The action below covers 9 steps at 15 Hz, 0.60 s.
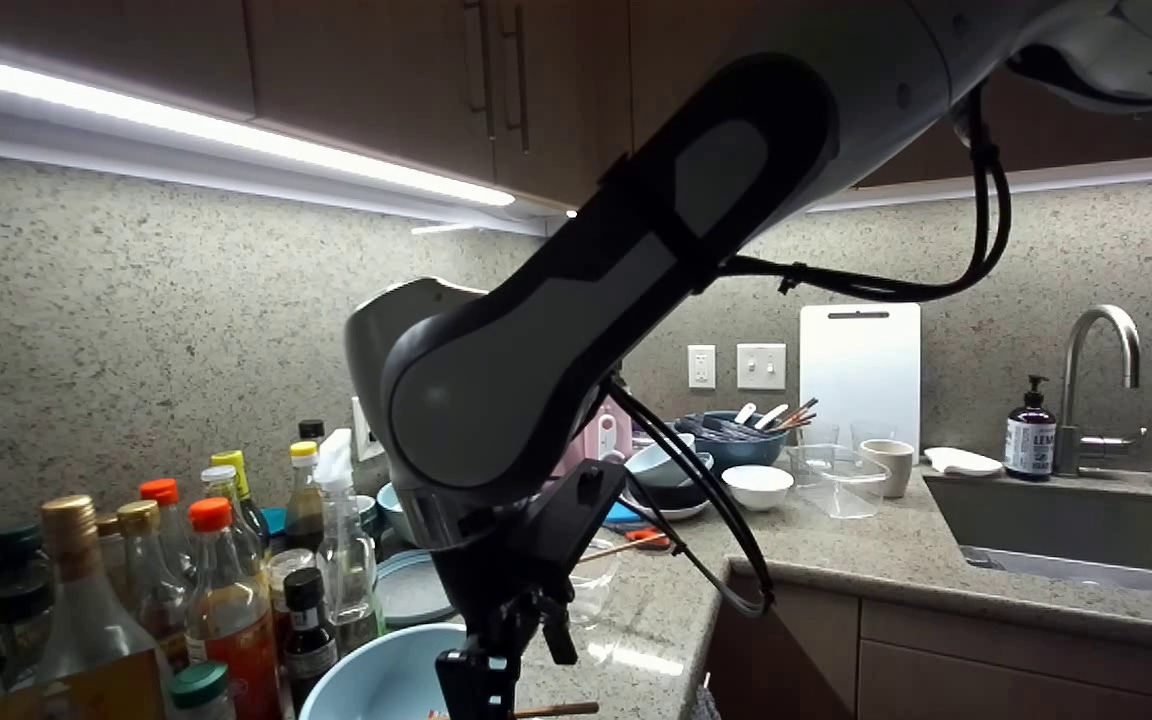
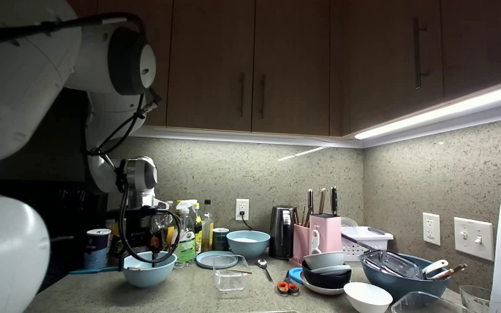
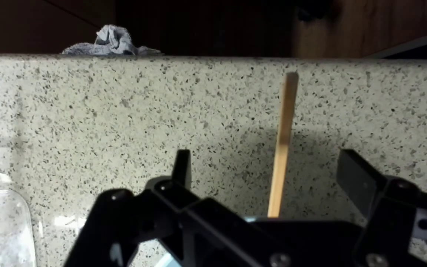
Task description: Move the chopstick from the bowl to the clear object
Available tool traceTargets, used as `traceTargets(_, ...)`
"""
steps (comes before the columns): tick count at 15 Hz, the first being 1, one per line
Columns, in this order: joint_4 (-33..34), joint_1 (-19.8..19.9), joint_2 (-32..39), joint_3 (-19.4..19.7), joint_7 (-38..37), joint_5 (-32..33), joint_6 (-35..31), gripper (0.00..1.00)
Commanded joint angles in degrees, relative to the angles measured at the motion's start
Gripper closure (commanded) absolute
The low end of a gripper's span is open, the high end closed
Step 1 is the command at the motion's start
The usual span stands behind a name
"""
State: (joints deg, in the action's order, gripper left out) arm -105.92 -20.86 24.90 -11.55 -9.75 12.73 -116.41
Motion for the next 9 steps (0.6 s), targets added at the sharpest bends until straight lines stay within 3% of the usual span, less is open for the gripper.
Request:
traceTargets(1, -1.21, 0.48, -0.6, 0.07, -0.57, -1.7, 0.07, 0.27)
traceTargets(9, -1.09, 0.14, -0.48, 0.7, -1.3, -1.53, 0.22, 0.79)
